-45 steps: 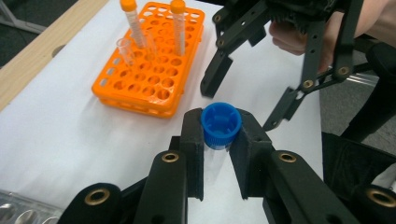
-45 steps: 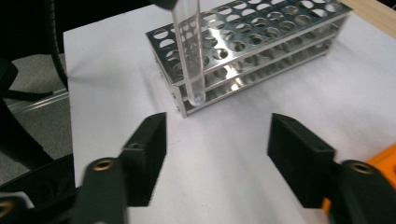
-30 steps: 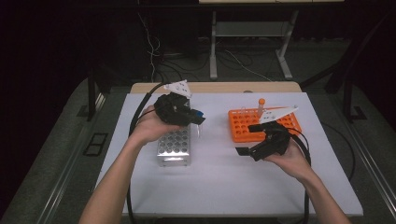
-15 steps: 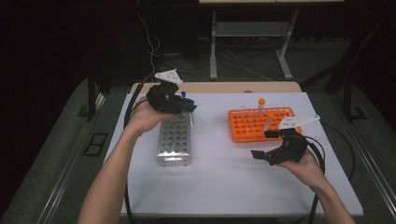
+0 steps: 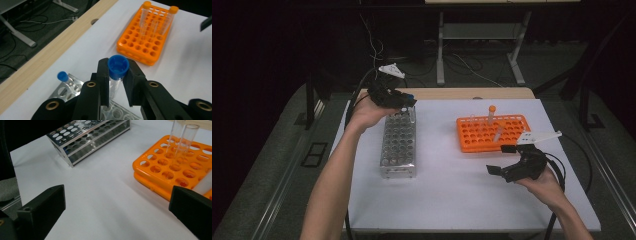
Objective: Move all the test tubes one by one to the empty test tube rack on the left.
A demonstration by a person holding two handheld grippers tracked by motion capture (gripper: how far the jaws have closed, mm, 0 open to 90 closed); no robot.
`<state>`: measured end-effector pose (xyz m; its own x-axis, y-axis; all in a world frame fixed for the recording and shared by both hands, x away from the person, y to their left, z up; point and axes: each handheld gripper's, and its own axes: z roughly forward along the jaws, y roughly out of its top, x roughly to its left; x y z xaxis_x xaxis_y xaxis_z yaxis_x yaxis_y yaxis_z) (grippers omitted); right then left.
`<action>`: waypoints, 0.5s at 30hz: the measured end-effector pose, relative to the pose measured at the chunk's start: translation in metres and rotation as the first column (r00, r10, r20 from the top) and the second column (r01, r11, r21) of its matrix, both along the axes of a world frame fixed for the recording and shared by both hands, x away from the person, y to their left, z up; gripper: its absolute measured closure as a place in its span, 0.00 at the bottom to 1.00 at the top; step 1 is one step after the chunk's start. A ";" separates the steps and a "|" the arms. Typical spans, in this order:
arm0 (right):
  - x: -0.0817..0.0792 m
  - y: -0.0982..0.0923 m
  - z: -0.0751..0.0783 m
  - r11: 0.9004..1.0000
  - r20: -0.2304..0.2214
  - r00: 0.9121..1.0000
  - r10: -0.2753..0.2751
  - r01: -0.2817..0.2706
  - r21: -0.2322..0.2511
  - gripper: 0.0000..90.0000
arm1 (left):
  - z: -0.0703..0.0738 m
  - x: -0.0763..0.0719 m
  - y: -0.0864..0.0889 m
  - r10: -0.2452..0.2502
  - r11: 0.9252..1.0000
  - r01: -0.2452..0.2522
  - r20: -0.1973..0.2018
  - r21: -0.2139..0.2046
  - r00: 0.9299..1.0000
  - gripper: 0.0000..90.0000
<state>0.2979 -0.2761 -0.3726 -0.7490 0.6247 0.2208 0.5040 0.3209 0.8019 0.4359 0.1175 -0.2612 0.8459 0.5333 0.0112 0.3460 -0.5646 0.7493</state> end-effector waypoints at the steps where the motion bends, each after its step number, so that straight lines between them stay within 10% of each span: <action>1: -0.001 -0.001 0.000 1.000 -0.001 1.000 -0.004 0.004 0.002 0.00 | 0.000 0.003 -0.001 0.002 1.000 -0.002 0.005 0.003 1.000 0.83; 15: -0.002 -0.011 -0.007 0.999 -0.001 1.000 -0.031 0.031 0.014 0.00 | -0.025 0.036 0.001 0.089 0.996 -0.090 0.026 0.017 0.996 0.83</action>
<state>0.2962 -0.2874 -0.3798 -0.7289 0.6446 0.2305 0.5143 0.2934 0.8058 0.4720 0.1190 -0.2866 0.7941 0.6063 0.0420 0.3769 -0.5455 0.7486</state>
